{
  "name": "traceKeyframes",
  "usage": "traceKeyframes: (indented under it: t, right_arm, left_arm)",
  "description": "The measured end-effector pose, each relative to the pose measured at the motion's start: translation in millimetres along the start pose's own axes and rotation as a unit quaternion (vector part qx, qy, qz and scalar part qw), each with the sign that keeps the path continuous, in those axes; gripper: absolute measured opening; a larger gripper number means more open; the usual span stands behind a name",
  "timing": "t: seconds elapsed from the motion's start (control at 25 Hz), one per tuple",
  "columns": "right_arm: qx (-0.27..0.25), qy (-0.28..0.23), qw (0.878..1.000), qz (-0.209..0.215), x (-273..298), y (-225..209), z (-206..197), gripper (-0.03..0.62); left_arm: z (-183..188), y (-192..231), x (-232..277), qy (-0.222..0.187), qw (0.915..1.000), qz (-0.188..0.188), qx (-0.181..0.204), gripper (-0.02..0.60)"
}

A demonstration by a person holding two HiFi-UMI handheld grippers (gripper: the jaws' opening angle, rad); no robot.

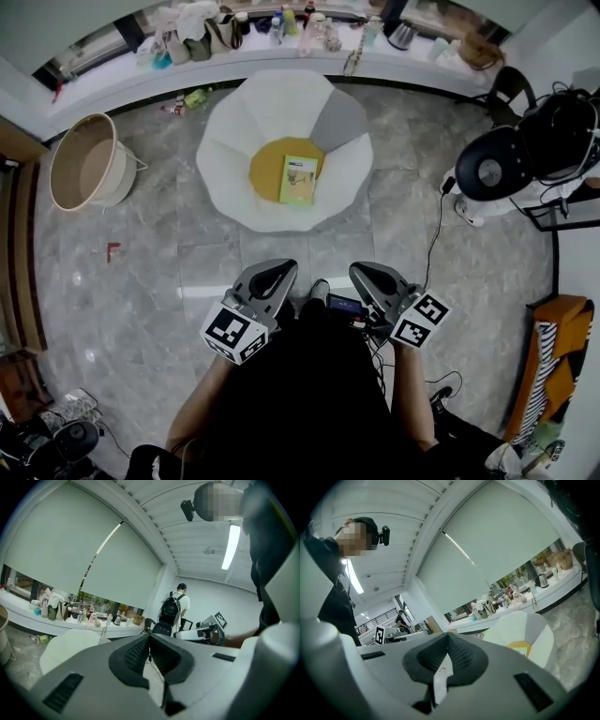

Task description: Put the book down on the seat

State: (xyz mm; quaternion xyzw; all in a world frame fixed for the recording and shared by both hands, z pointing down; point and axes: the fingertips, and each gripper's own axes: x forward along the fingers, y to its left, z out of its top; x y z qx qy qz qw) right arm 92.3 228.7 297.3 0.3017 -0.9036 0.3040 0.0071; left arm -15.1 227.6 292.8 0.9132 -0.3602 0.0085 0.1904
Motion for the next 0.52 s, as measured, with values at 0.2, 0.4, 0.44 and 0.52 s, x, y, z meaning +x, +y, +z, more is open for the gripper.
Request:
traceKeyframes:
  t: [0.2, 0.4, 0.44, 0.52]
  right_arm:
    - [0.003, 0.003, 1.000, 0.002, -4.1, 0.7, -4.5, 0.015]
    - [0.000, 0.009, 1.000, 0.005, 1.5, -1.1, -2.9, 0.014]
    - [0.000, 0.009, 1.000, 0.005, 2.2, -2.0, -2.1, 0.015]
    - [-0.001, 0.010, 1.000, 0.005, 3.3, -3.6, -0.6, 0.015]
  left_arm:
    - [-0.7, -2.0, 2.3, 0.001, 1.0000, 0.005, -0.001, 0.012]
    - [0.7, 2.1, 4.4, 0.002, 1.0000, 0.006, -0.001, 0.012]
    - [1.0, 2.8, 5.3, 0.002, 1.0000, 0.006, -0.001, 0.012]
    - [1.5, 3.9, 7.1, 0.003, 1.0000, 0.007, -0.002, 0.012]
